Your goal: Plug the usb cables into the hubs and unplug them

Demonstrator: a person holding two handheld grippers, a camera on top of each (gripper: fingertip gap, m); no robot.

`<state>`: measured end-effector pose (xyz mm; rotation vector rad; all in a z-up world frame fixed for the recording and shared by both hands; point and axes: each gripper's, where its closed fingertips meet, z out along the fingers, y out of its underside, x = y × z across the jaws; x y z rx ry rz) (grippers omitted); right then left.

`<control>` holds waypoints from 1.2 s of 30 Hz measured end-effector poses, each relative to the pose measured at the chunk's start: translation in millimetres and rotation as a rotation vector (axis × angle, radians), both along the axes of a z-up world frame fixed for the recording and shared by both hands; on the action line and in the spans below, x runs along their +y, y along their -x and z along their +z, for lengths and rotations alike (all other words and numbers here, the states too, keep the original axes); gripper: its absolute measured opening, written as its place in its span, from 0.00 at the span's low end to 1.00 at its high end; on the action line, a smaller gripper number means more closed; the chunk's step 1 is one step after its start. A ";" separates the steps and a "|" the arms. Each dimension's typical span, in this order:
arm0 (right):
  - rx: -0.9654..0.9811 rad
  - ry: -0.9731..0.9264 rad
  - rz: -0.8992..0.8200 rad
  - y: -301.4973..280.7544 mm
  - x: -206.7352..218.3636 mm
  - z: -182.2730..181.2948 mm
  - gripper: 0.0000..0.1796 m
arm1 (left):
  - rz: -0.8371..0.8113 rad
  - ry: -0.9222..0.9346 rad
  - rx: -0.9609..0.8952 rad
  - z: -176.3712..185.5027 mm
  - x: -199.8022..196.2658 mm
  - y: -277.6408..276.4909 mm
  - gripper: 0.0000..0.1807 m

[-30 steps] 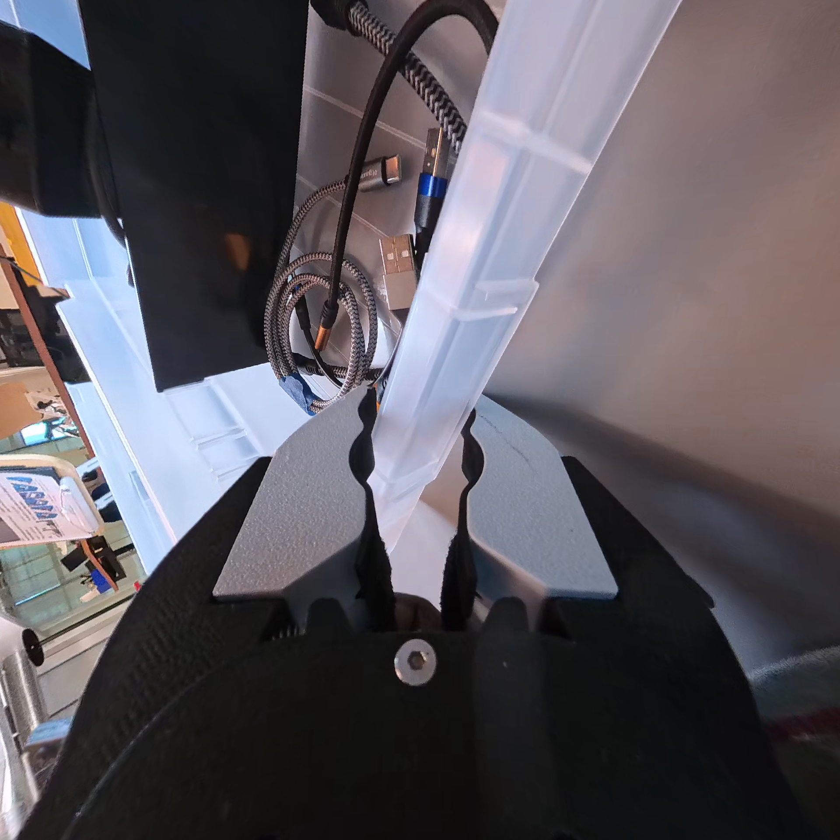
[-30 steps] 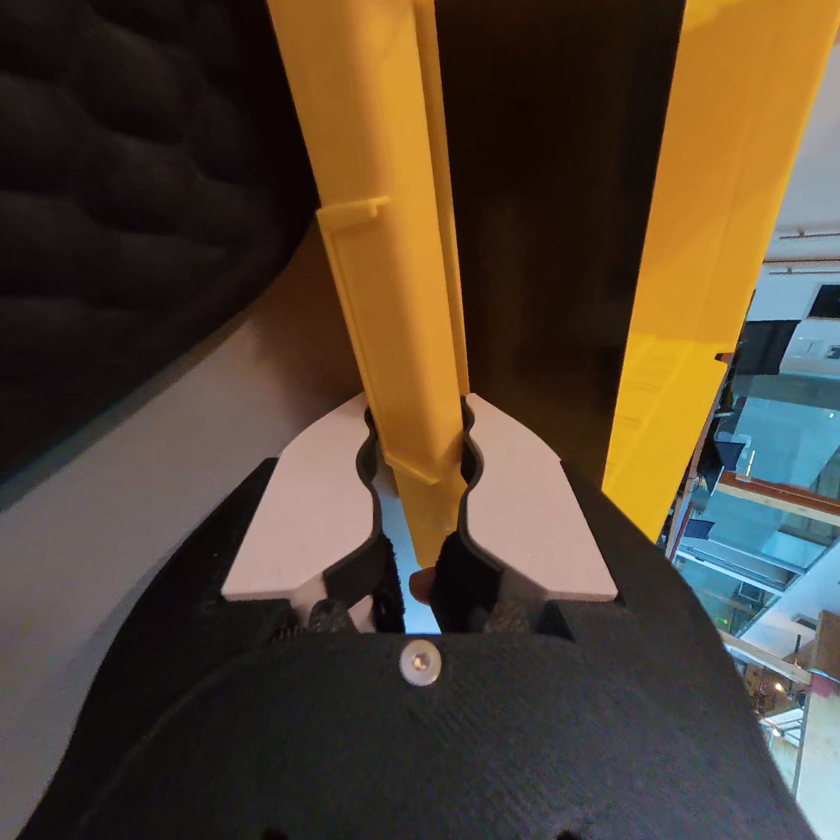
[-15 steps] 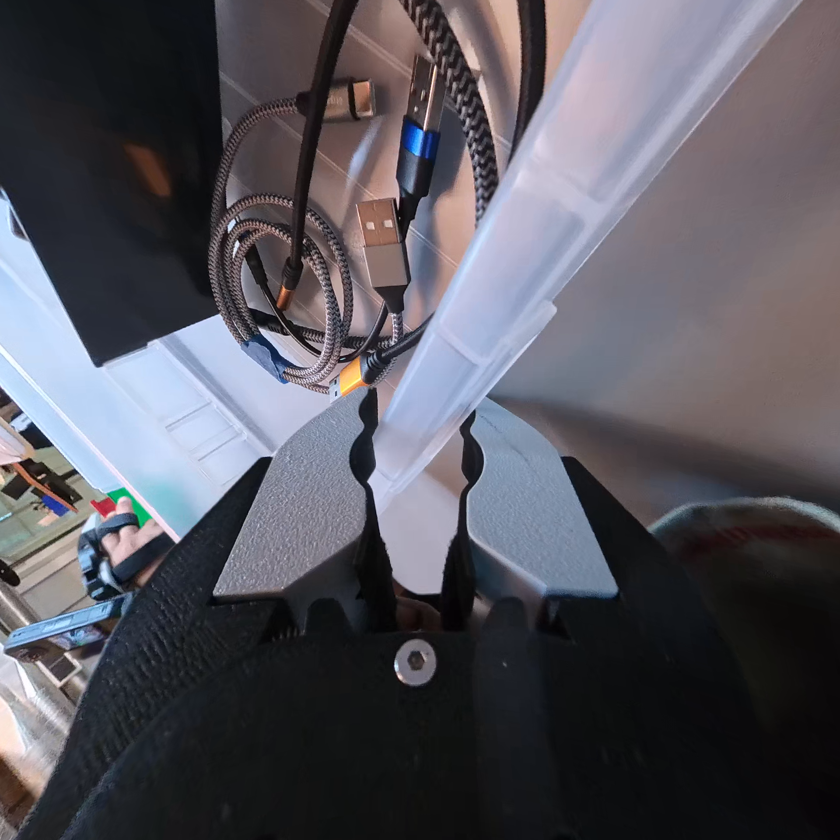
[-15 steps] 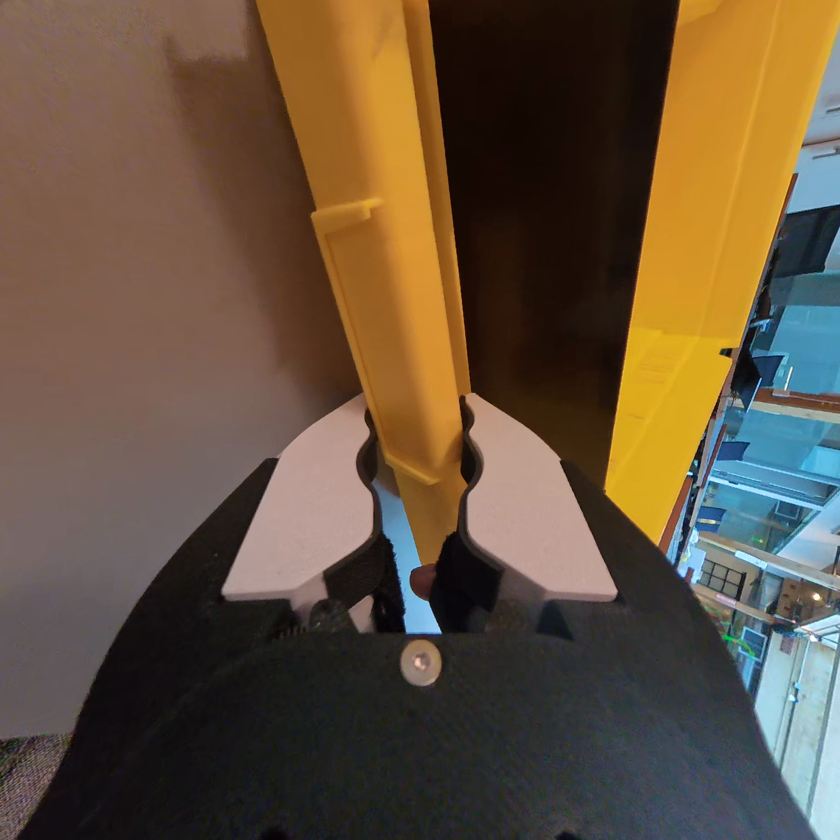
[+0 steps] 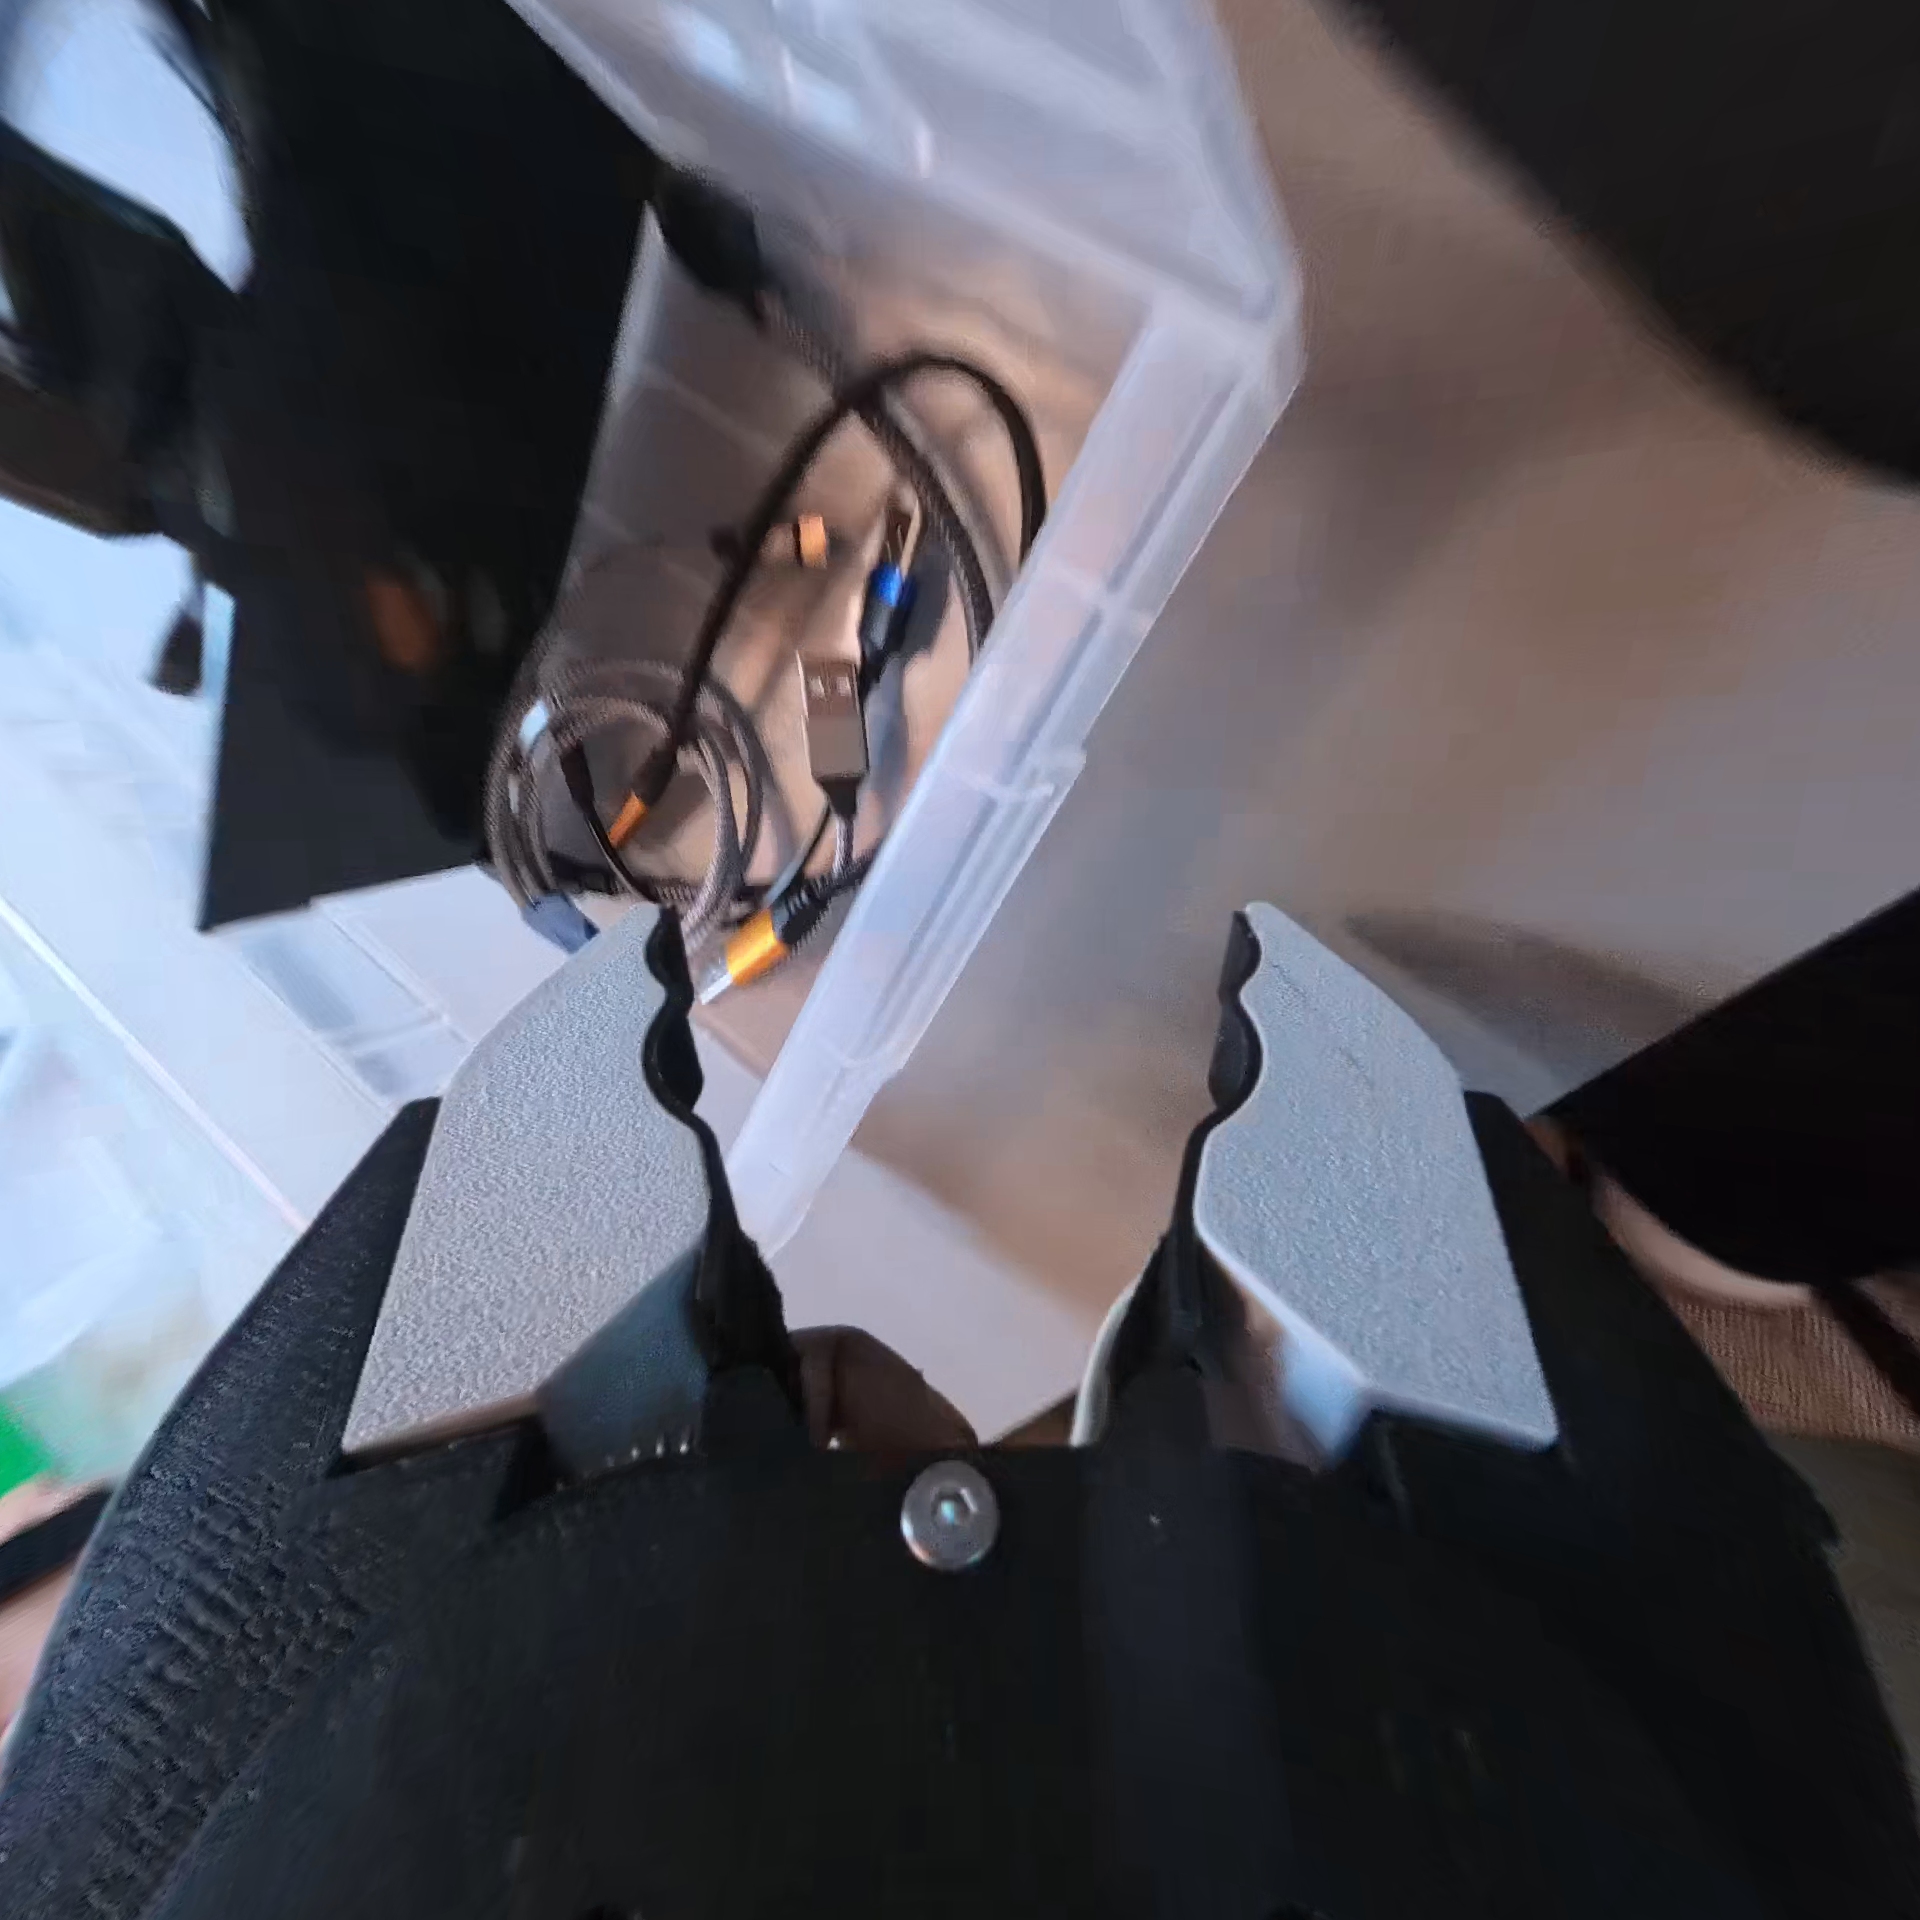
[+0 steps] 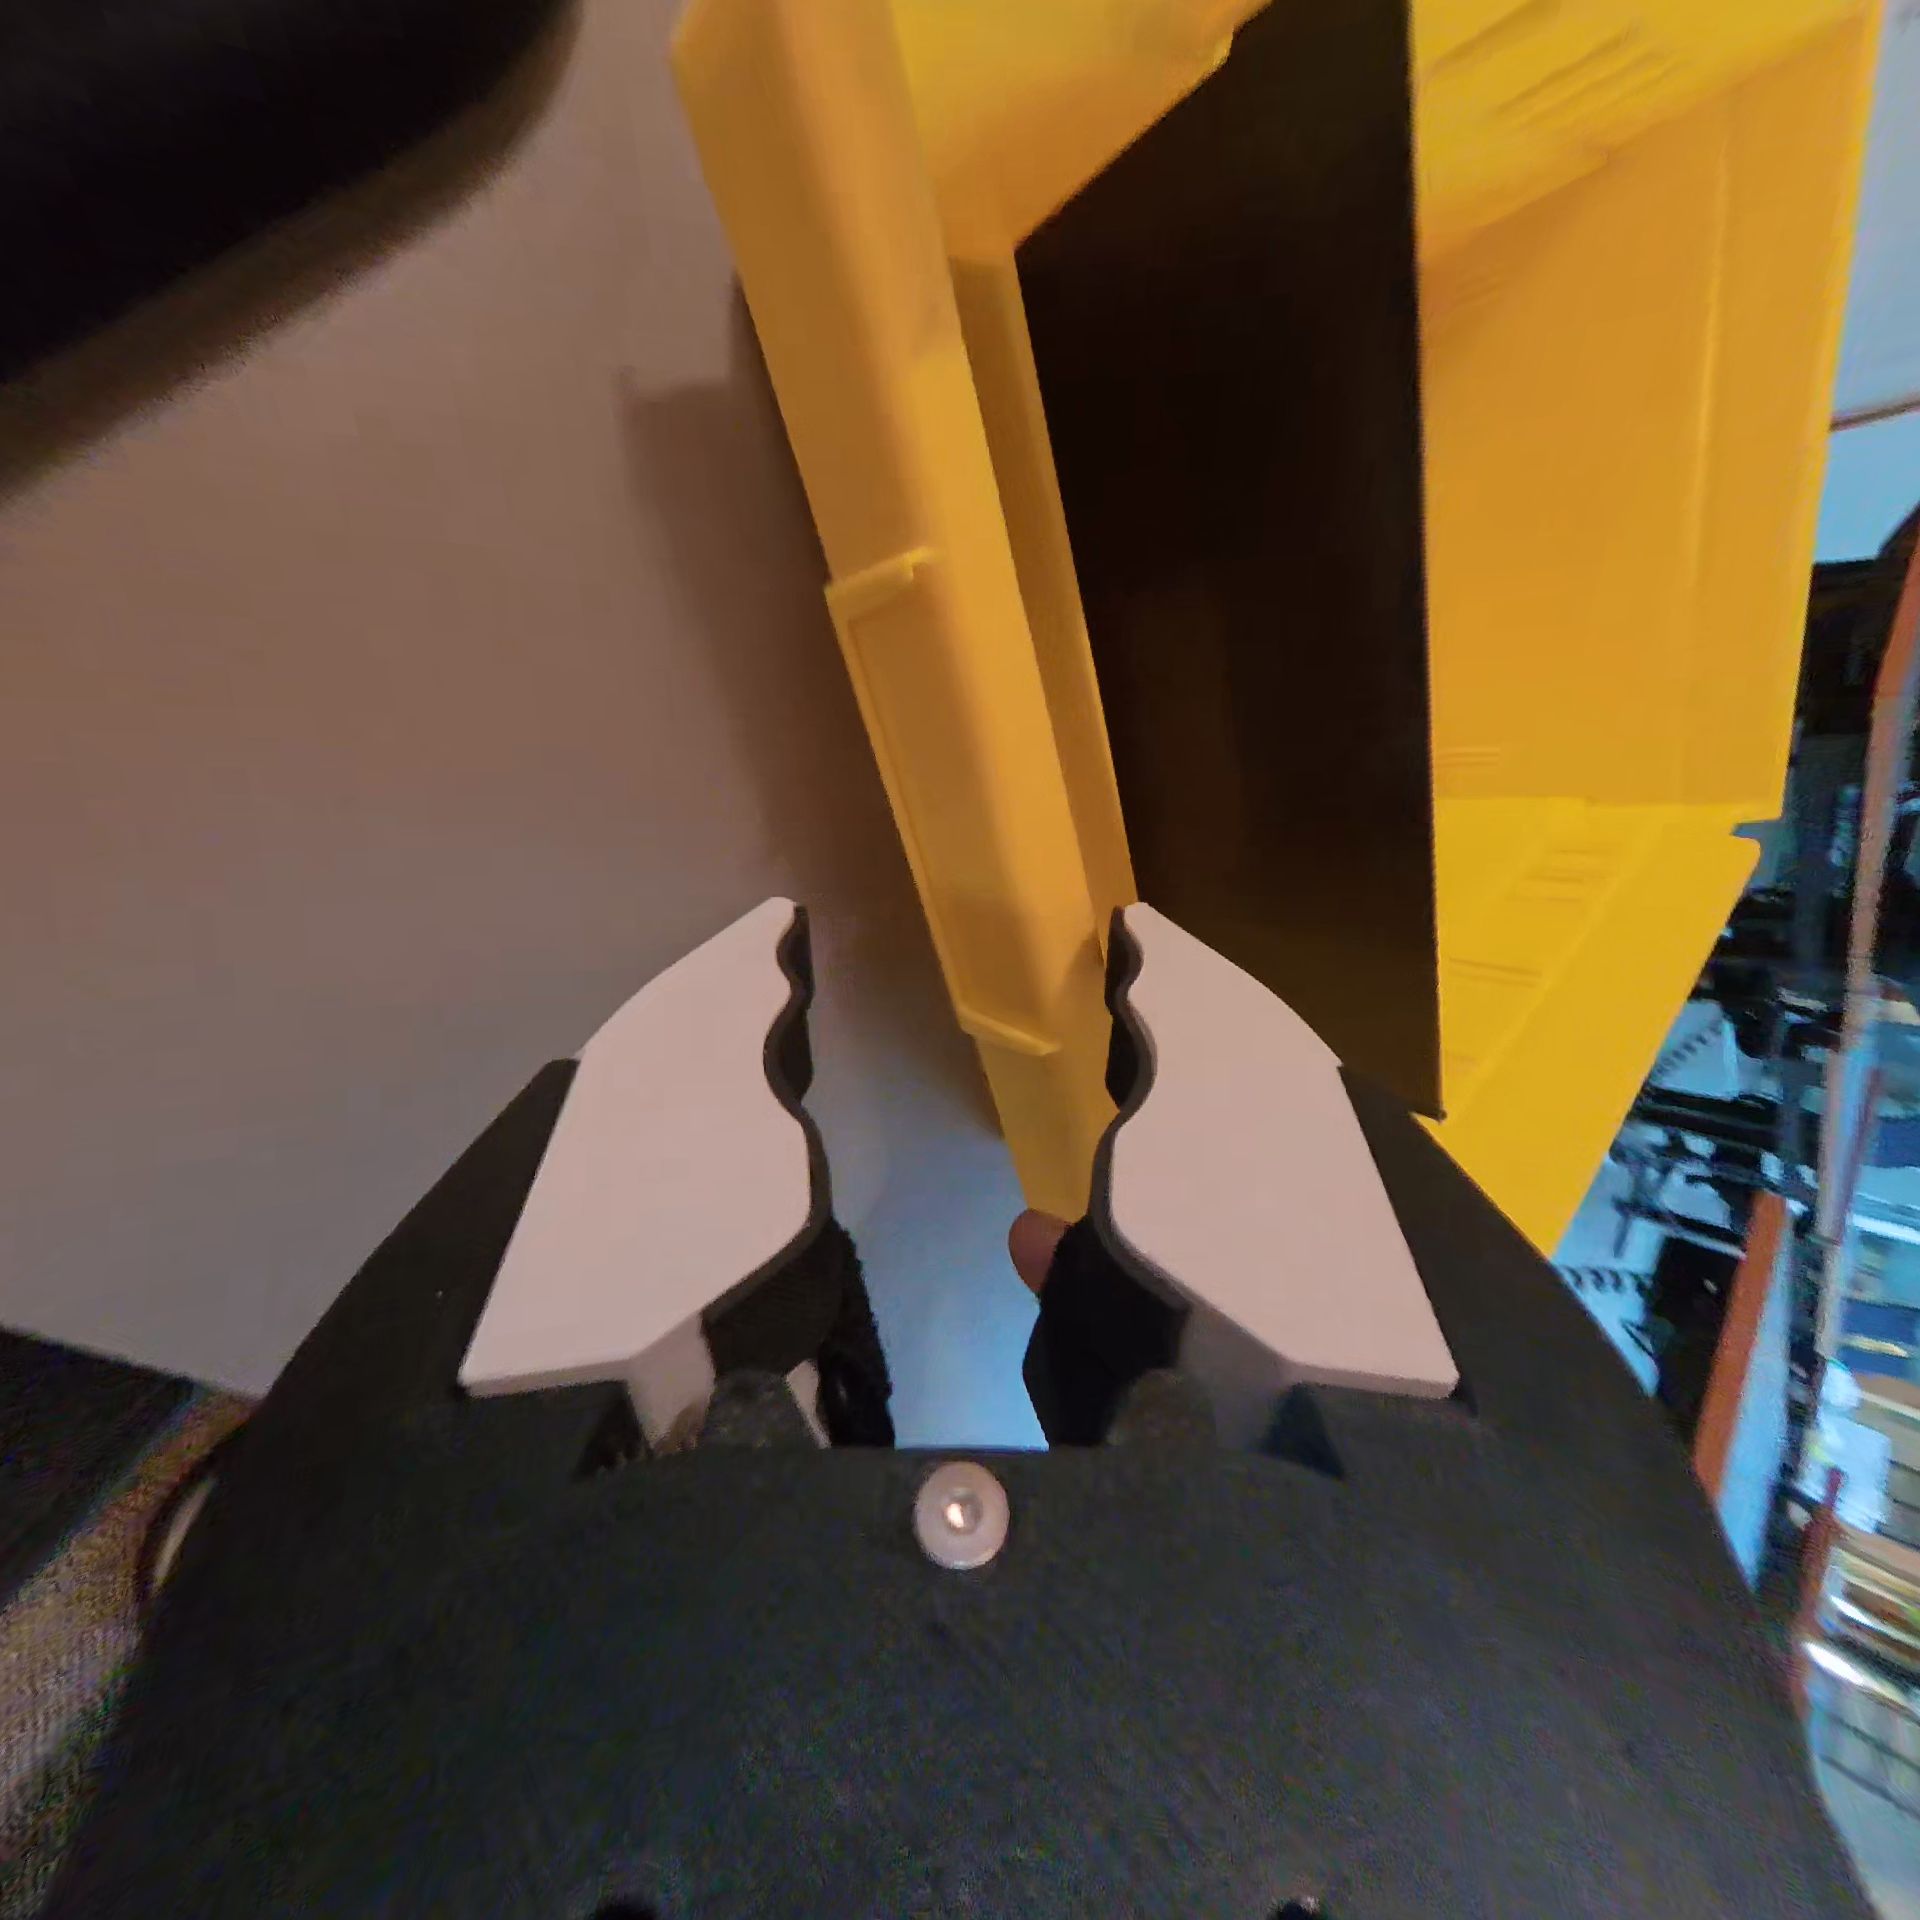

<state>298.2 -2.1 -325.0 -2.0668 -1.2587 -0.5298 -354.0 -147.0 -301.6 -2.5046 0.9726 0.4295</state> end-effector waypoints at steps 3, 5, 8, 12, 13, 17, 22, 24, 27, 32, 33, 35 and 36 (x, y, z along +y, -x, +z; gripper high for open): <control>0.077 -0.145 0.054 13.9 2.3 29.8 0.30 | -0.008 -0.346 -0.180 50.7 26.6 -5.9 0.54; 0.155 -0.342 0.112 28.2 7.2 65.2 0.30 | 0.090 -0.645 -0.355 96.4 51.8 -4.5 0.53; 0.291 -0.577 0.205 51.4 4.1 110.7 0.29 | 0.194 -0.921 -0.664 134.1 77.0 -10.1 0.51; 0.313 -0.720 0.239 61.5 -2.3 138.2 0.28 | 0.403 -0.951 -0.639 102.4 111.2 12.5 0.50; 0.307 -0.747 0.239 61.4 -3.7 143.0 0.28 | 0.439 -0.923 -0.591 90.1 116.8 16.7 0.50; 0.332 -0.881 0.245 59.6 -11.7 164.8 0.24 | 0.544 -0.841 -0.438 64.9 129.5 30.7 0.44; 0.339 -0.942 0.257 57.9 -18.5 174.5 0.22 | 0.613 -0.745 -0.374 49.4 143.9 39.0 0.40; 0.344 -0.953 0.249 54.9 -19.5 175.6 0.22 | 0.638 -0.715 -0.358 43.5 147.1 41.4 0.40; 0.350 -0.958 0.247 53.4 -19.7 174.8 0.21 | 0.658 -0.718 -0.330 41.6 154.2 46.0 0.38; 0.320 -0.934 0.243 54.2 -15.3 167.7 0.21 | 0.669 -0.754 -0.333 40.4 158.1 50.6 0.32; 0.314 -0.928 0.242 54.8 -13.8 166.2 0.21 | 0.670 -0.773 -0.338 41.5 159.1 50.4 0.32; 0.300 -0.913 0.243 56.9 -10.7 162.6 0.21 | 0.653 -0.809 -0.333 44.1 161.0 50.6 0.31; 0.289 -0.903 0.243 58.2 -9.5 160.1 0.21 | 0.649 -0.833 -0.344 45.9 161.9 50.9 0.31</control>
